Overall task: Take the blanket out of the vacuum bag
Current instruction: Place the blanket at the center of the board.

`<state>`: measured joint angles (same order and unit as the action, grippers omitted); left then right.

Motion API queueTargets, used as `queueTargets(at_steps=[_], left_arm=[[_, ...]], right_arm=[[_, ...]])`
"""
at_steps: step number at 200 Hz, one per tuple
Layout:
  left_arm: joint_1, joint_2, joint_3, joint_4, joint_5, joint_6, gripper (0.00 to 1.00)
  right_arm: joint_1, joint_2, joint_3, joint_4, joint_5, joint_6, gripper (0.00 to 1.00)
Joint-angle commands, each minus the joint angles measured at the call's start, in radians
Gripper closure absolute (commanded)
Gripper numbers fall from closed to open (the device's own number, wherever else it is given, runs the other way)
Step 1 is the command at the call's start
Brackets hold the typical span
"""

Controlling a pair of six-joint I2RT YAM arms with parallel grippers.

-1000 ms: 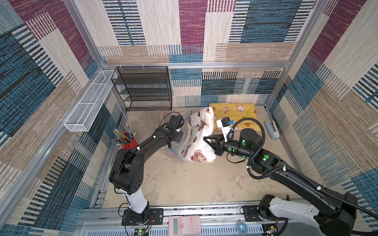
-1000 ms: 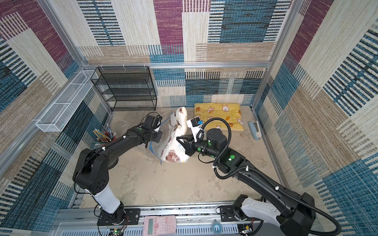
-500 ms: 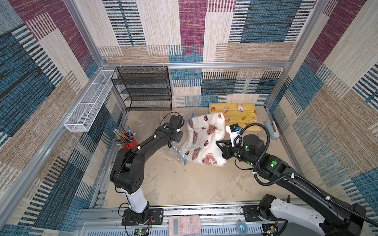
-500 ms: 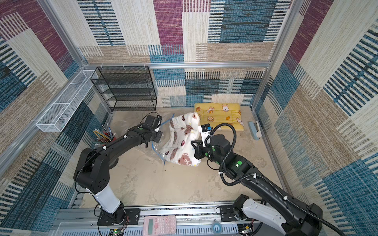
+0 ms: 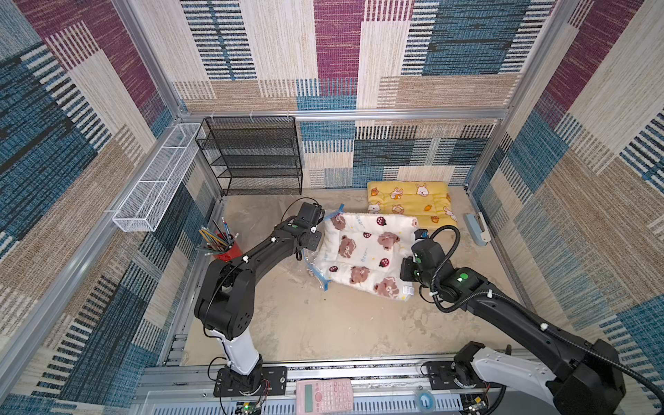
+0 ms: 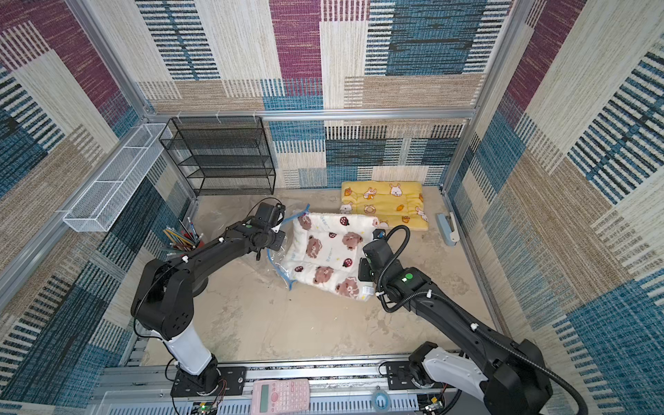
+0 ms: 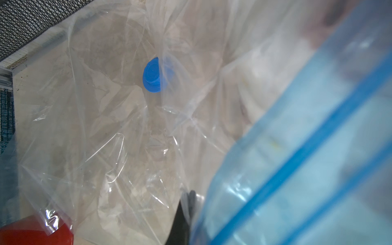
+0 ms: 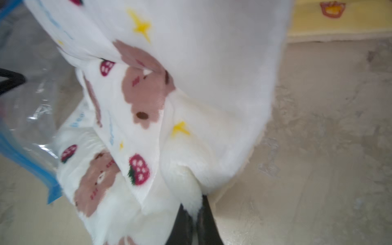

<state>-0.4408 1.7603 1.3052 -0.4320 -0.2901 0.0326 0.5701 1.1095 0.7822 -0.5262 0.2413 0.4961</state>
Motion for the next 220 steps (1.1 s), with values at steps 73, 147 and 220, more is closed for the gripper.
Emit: queueTargets(at_steps=[73, 147, 220], left_arm=[[-0.002, -0.014, 0.009, -0.007, -0.035, 0.003, 1.00], [-0.012, 0.000, 0.009, -0.001, -0.052, 0.010, 1.00], [-0.018, -0.012, 0.011, -0.007, -0.060, 0.010, 1.00]], right_arm=[[-0.141, 0.167, -0.018, -0.027, 0.101, -0.019, 1.00], [-0.249, 0.256, -0.006, -0.049, 0.100, -0.019, 1.00], [-0.310, 0.320, 0.011, -0.069, 0.116, -0.009, 0.98]])
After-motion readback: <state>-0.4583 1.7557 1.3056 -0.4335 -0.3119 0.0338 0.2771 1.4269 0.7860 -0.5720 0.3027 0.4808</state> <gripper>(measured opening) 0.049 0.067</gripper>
